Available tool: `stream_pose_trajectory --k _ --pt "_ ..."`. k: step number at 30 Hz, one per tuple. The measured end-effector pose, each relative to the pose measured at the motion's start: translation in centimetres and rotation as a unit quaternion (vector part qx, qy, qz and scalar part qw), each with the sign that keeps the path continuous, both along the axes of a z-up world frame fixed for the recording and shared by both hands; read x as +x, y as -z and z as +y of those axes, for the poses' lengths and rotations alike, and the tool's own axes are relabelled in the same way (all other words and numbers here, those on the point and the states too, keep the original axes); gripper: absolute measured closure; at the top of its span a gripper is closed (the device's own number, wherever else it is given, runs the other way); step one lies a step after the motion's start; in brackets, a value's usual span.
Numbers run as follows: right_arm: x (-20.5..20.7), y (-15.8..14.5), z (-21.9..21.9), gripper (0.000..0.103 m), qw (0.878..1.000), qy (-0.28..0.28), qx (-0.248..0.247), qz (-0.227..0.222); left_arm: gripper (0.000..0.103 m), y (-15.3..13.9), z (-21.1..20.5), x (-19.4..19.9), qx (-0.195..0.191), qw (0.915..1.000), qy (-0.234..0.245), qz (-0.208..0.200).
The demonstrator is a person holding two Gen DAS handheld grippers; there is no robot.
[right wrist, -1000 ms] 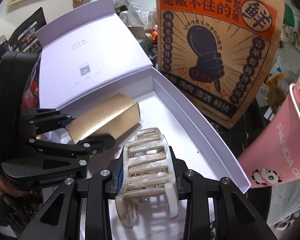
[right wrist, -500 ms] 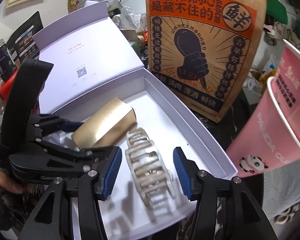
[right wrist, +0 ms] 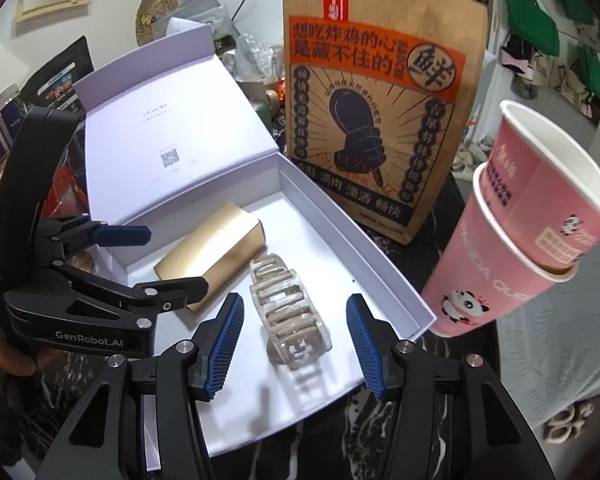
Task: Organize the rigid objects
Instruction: 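Lower both items onto the lavender box floor and open both tools, then withdraw both tools from the lavender box back over the table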
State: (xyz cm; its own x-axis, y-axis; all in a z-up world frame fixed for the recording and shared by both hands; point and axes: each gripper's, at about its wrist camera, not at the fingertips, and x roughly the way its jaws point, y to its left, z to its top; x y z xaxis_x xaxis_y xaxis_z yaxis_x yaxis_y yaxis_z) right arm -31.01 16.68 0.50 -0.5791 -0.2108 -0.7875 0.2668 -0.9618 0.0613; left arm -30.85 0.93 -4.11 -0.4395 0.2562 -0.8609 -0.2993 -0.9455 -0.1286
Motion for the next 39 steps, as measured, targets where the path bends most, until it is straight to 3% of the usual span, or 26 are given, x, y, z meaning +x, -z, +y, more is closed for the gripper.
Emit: stream_pose_trajectory --k 12,19,39 --pt "3.8 -3.4 0.2 0.045 0.999 0.005 -0.002 0.041 0.011 -5.2 -1.6 2.6 0.004 0.9978 -0.006 0.065" --pt "6.3 -5.2 0.3 0.045 0.998 0.011 0.001 0.064 0.011 -7.6 1.2 4.2 -0.012 0.9939 -0.005 0.109" --pt "14.5 -8.6 0.6 0.043 0.993 0.010 0.002 0.121 0.011 -10.8 2.3 12.6 -0.023 0.9856 0.014 0.167"
